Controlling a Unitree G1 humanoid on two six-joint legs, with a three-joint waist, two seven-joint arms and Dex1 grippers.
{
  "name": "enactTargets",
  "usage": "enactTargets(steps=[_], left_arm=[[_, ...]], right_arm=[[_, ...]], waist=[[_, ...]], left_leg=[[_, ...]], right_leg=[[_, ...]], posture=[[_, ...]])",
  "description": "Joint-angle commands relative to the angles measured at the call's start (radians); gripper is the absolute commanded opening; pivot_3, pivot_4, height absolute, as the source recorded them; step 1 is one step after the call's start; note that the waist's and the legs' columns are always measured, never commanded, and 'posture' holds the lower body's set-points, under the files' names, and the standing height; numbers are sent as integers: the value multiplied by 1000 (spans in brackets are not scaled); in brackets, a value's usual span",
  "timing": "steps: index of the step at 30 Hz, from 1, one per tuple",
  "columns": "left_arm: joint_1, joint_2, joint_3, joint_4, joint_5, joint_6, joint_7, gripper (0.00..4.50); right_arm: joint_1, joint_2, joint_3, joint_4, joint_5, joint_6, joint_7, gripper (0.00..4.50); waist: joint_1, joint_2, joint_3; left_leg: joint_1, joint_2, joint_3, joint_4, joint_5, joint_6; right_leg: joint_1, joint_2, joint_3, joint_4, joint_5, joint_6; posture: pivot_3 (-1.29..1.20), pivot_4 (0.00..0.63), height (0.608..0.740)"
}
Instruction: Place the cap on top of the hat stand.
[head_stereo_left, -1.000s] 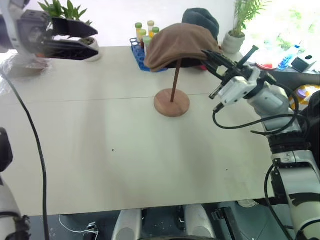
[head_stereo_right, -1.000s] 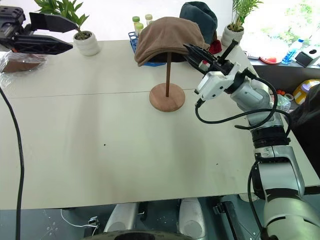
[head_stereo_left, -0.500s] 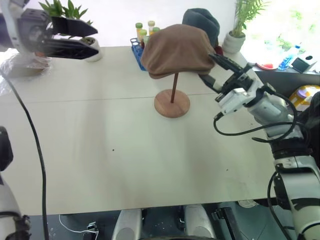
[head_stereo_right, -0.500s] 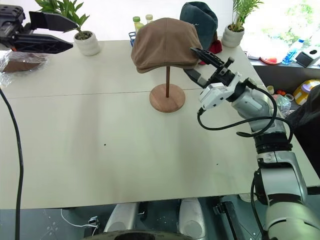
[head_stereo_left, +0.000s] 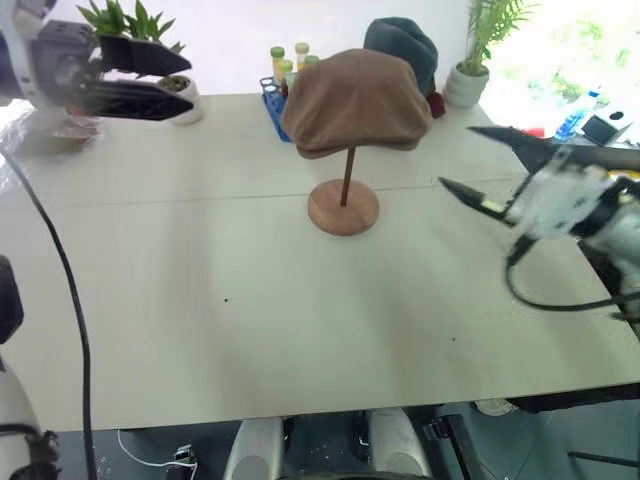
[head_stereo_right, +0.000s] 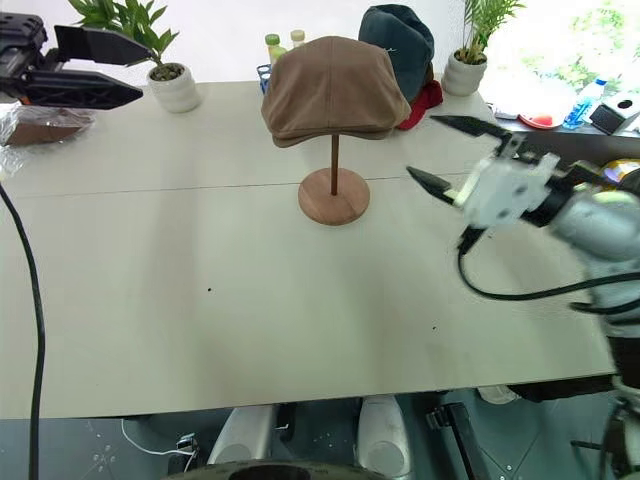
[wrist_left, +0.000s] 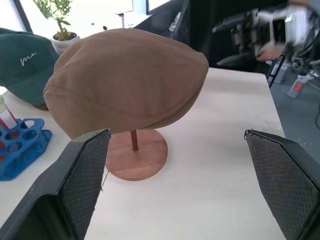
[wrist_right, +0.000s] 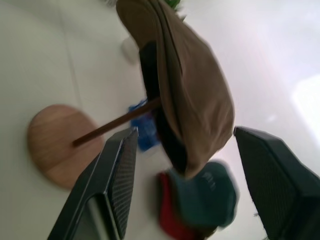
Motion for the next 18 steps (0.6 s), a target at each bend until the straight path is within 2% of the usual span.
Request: enactTargets(steps=[1, 4, 7, 9, 11, 14, 18], left_arm=[[-22, 15, 14, 7, 3, -20, -3, 4500], [-28, 11, 12, 16, 8, -34, -3, 4500], [-36, 15, 20, 25, 10, -40, -3, 4500], [-39, 18, 29, 30, 11, -41, -3, 4500], [-36, 26, 43, 28, 8, -34, -3, 4500], [-18, 47, 64, 8, 4, -22, -3, 4500], [-16, 56, 93, -14, 20, -3, -3, 4500]], right_arm=[[-125, -105, -99, -1, 341, 359, 142, 3101], [-356, -164, -35, 149, 448, 602, 257, 3101], [-586, -170, 86, 283, 434, 793, 383, 3101], [-683, -170, 153, 343, 406, 883, 473, 3101], [-754, -144, 205, 401, 349, 903, 530, 3101], [-855, -77, 260, 512, 257, 923, 537, 3101], [-870, -43, 239, 566, 206, 887, 583, 3101]], waist=[[-1, 0, 0], [-1, 1, 0], [-2, 1, 0], [-2, 0, 0], [-2, 0, 0], [-5, 1, 0], [-2, 1, 1]], left_leg=[[0, 1, 0, 1, 0, 0], [0, 4, 1, 1, -1, 0], [-2, 5, 3, 1, -1, 0], [-4, 6, 3, 1, -1, 0], [-6, 6, 4, 1, -2, 0], [-9, 5, 7, 2, -3, 0], [-13, 3, 9, 2, -3, 1]], right_leg=[[0, 0, 0, 0, 0, 0], [0, 0, 0, -2, 1, -1], [-3, 0, 0, -4, 1, -3], [-4, 0, 0, -5, 1, -3], [-7, 0, 0, -5, 1, -3], [-10, 0, 1, -5, 2, -2], [-16, 1, 3, -1, 4, 1]], posture=[[0, 150, 728], [0, 150, 728], [0, 150, 728], [0, 150, 728], [0, 150, 728], [0, 150, 728], [0, 150, 728]])
